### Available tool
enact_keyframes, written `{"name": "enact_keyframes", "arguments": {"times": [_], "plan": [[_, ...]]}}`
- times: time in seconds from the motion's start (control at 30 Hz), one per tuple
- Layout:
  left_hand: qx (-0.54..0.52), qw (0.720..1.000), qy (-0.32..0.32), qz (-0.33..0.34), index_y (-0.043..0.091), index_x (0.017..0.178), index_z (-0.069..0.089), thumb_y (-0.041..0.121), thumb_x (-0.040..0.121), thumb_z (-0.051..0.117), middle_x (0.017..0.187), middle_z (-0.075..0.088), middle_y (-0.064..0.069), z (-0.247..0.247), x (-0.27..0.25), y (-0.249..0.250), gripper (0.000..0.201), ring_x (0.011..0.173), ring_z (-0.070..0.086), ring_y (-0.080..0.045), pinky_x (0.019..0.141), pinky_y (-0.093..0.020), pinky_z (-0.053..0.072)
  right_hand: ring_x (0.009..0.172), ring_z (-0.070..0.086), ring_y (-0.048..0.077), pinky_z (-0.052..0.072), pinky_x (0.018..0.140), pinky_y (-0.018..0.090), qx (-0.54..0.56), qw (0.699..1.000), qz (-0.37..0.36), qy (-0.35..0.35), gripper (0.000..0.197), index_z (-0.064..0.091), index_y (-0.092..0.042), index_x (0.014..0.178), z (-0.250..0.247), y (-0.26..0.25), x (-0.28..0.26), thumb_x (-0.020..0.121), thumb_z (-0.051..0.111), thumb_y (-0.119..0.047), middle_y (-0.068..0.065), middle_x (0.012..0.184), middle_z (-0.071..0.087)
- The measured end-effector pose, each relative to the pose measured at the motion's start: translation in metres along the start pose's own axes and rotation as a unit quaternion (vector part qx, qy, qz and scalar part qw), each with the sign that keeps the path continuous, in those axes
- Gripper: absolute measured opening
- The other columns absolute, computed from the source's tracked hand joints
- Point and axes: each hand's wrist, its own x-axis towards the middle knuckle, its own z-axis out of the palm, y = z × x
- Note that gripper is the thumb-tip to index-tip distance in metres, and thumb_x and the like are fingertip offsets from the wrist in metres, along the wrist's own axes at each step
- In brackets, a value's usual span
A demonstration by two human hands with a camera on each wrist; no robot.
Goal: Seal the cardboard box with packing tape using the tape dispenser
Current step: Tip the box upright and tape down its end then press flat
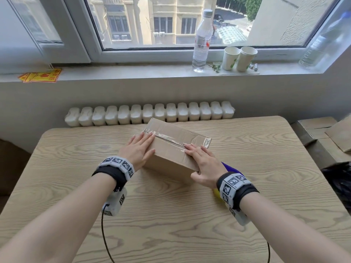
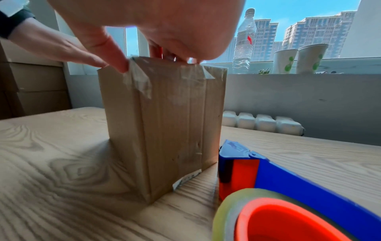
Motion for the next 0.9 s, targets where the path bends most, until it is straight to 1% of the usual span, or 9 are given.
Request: {"name": "enact_keyframes", "arguments": {"times": [0.07, 0.13, 0.2, 0.27, 0.33, 0.5, 0.67, 0.8, 0.9], "plan": [[0.015, 1.0, 0.012, 0.011, 0.024, 0.147, 0.008, 0.051, 0.091, 0.006, 0.158, 0.006, 0.006, 0.0, -0.007, 0.0, 0.063, 0.145, -0.002, -0.01, 0.119, -0.032, -0.002, 0.144, 0.009, 0.001, -0.007, 0.118, 0.024, -0.002, 1.0, 0.02, -0.003, 0.071, 0.033, -0.024, 0.14, -0.004, 0.0, 0.003, 0.071, 0.052, -0.025, -0.011, 0.157, 0.019], [0.016, 0.999, 0.02, 0.036, 0.025, 0.146, 0.015, 0.044, 0.085, 0.0, 0.157, 0.01, 0.004, 0.001, -0.016, -0.001, 0.066, 0.145, 0.0, -0.011, 0.12, -0.033, -0.002, 0.145, 0.009, 0.004, -0.005, 0.119, 0.027, -0.007, 0.999, 0.048, 0.003, 0.07, 0.034, -0.024, 0.14, -0.008, 0.002, 0.007, 0.072, 0.051, -0.015, -0.007, 0.158, 0.017], [0.009, 0.996, 0.032, 0.077, 0.026, 0.144, 0.025, 0.021, 0.092, 0.022, 0.157, 0.016, 0.002, -0.001, -0.022, -0.005, 0.052, 0.146, 0.004, -0.014, 0.12, -0.033, -0.002, 0.145, 0.009, 0.007, -0.003, 0.12, 0.029, -0.006, 0.997, 0.083, 0.006, 0.073, 0.034, -0.024, 0.141, -0.013, 0.004, 0.011, 0.073, 0.05, -0.005, -0.005, 0.158, 0.016], [0.001, 0.994, 0.036, 0.099, 0.025, 0.143, 0.029, -0.007, 0.082, 0.04, 0.157, 0.016, 0.0, -0.004, -0.025, -0.01, 0.069, 0.146, 0.004, -0.016, 0.119, -0.031, -0.002, 0.146, 0.007, 0.007, -0.001, 0.12, 0.031, -0.001, 0.995, 0.102, -0.001, 0.075, 0.03, -0.024, 0.143, -0.015, 0.004, 0.012, 0.073, 0.05, -0.005, -0.005, 0.158, 0.014], [0.018, 0.996, 0.026, 0.088, 0.026, 0.145, 0.022, -0.014, 0.075, 0.043, 0.157, 0.008, 0.0, -0.006, -0.024, -0.017, 0.083, 0.146, 0.001, -0.017, 0.12, -0.033, 0.0, 0.145, 0.007, 0.007, -0.001, 0.12, 0.03, -0.002, 0.996, 0.094, -0.003, 0.075, 0.029, -0.022, 0.145, -0.014, 0.002, 0.011, 0.074, 0.052, -0.011, -0.005, 0.159, 0.013], [0.062, 0.994, 0.023, 0.089, 0.025, 0.145, 0.023, 0.016, 0.086, 0.06, 0.158, 0.004, -0.002, -0.003, -0.023, -0.019, 0.07, 0.146, 0.0, -0.019, 0.12, -0.037, 0.001, 0.146, 0.008, 0.009, -0.002, 0.119, 0.03, -0.014, 0.998, 0.062, 0.011, 0.068, 0.028, -0.021, 0.145, -0.004, -0.011, 0.006, 0.085, 0.055, -0.037, -0.005, 0.159, 0.014], [0.053, 0.992, 0.048, 0.107, 0.021, 0.133, 0.044, 0.036, 0.08, 0.066, 0.157, 0.013, -0.004, -0.001, -0.024, -0.007, 0.059, 0.146, 0.005, -0.023, 0.119, -0.041, 0.002, 0.146, 0.007, 0.008, 0.0, 0.12, 0.033, -0.015, 0.999, 0.041, -0.015, 0.086, 0.026, -0.019, 0.145, 0.002, -0.024, 0.008, 0.077, 0.061, -0.058, -0.004, 0.159, 0.012], [-0.031, 0.999, 0.018, 0.031, 0.018, 0.123, 0.05, 0.04, 0.079, 0.066, 0.156, 0.019, -0.006, 0.005, -0.029, 0.021, 0.052, 0.141, 0.012, -0.043, 0.115, -0.054, 0.02, 0.145, 0.008, 0.006, -0.001, 0.119, 0.031, -0.012, 1.0, 0.021, -0.005, 0.09, 0.027, -0.018, 0.145, 0.009, -0.038, 0.008, 0.074, 0.06, -0.063, -0.005, 0.159, 0.014], [-0.051, 0.998, 0.048, 0.008, 0.019, 0.124, 0.048, 0.039, 0.079, 0.066, 0.153, 0.027, -0.007, 0.013, -0.03, 0.038, 0.053, 0.133, 0.034, -0.038, 0.104, -0.05, 0.038, 0.145, 0.009, 0.006, 0.001, 0.12, 0.033, -0.019, 1.0, 0.016, -0.013, 0.077, 0.026, -0.02, 0.146, 0.009, -0.042, 0.009, 0.083, 0.057, -0.051, -0.006, 0.159, 0.015]]}}
